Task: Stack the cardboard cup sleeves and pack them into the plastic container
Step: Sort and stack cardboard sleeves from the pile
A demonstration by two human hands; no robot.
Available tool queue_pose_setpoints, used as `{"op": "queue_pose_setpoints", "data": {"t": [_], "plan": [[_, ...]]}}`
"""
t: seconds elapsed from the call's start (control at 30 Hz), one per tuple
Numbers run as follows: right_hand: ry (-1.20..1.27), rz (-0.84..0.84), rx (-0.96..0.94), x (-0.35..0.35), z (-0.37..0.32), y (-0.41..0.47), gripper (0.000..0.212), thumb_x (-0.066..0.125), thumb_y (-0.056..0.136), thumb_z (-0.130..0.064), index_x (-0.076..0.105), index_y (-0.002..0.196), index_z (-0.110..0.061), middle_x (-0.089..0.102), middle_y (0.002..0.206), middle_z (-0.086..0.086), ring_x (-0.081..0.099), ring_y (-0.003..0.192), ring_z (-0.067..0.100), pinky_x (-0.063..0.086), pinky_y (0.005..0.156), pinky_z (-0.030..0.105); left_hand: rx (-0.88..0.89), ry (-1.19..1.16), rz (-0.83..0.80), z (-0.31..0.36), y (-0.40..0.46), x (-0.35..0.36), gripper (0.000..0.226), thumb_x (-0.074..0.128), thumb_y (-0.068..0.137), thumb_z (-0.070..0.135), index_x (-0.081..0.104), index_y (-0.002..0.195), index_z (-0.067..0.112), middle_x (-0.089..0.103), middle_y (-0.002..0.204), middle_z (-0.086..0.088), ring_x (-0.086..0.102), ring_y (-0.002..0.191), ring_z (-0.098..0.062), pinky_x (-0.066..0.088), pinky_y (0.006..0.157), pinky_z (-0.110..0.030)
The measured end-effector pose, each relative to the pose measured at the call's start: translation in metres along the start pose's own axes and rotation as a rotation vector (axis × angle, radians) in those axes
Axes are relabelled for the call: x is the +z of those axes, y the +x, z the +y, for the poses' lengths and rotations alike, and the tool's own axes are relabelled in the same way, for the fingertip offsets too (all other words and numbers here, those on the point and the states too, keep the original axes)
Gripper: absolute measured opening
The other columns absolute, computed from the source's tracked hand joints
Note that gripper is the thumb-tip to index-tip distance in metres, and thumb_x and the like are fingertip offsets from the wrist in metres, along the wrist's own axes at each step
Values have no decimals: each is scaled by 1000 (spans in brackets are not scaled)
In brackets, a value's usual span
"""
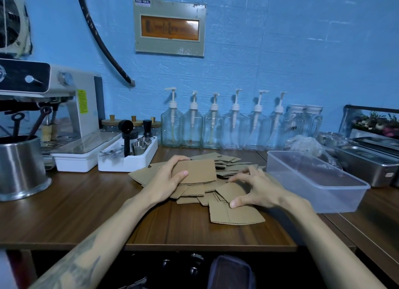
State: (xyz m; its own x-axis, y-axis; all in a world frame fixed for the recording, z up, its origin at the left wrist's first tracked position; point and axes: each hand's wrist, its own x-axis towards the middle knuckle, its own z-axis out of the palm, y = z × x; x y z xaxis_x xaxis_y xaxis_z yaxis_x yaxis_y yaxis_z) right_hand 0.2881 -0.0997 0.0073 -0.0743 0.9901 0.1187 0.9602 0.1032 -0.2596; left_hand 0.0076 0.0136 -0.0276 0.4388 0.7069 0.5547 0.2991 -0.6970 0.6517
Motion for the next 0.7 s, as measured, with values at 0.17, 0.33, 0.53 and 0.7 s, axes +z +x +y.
{"op": "queue_pose_setpoints", "data": {"t": [0.17, 0.33, 0.53, 0.7], "plan": [[54, 113, -43, -1, -7, 2, 49, 81, 56, -65, 53, 94, -49, 45, 115, -13, 32, 111, 11, 25, 92, 32, 2, 6, -7, 0, 0, 0, 30, 60, 97, 25, 53, 123, 38, 61, 119, 17, 57, 110, 0, 47, 96, -30], [256, 137, -33, -9, -13, 7, 32, 86, 64, -44, 63, 84, -37, 65, 94, -14, 57, 98, 10, 39, 93, 30, -12, 1, -15, 1, 0, 0, 30, 60, 97, 25, 53, 123, 39, 61, 119, 16, 57, 110, -3, 48, 98, -35], [676, 272, -149, -25, -33, 14, 28, 76, 82, -8, 70, 100, -28, 62, 75, -12, 56, 71, 0, 42, 70, 8, -38, 4, -38, 2, -1, 1, 30, 58, 98, 27, 50, 123, 42, 61, 118, 12, 57, 110, -8, 48, 99, -42], [1003, 527, -171, -29, -40, 25, 54, 65, 86, 9, 64, 123, -31, 53, 84, 11, 53, 71, 19, 51, 75, 27, -84, -23, -62, 4, -2, 1, 29, 53, 100, 29, 48, 123, 46, 59, 119, 11, 56, 112, -10, 47, 102, -44]]}}
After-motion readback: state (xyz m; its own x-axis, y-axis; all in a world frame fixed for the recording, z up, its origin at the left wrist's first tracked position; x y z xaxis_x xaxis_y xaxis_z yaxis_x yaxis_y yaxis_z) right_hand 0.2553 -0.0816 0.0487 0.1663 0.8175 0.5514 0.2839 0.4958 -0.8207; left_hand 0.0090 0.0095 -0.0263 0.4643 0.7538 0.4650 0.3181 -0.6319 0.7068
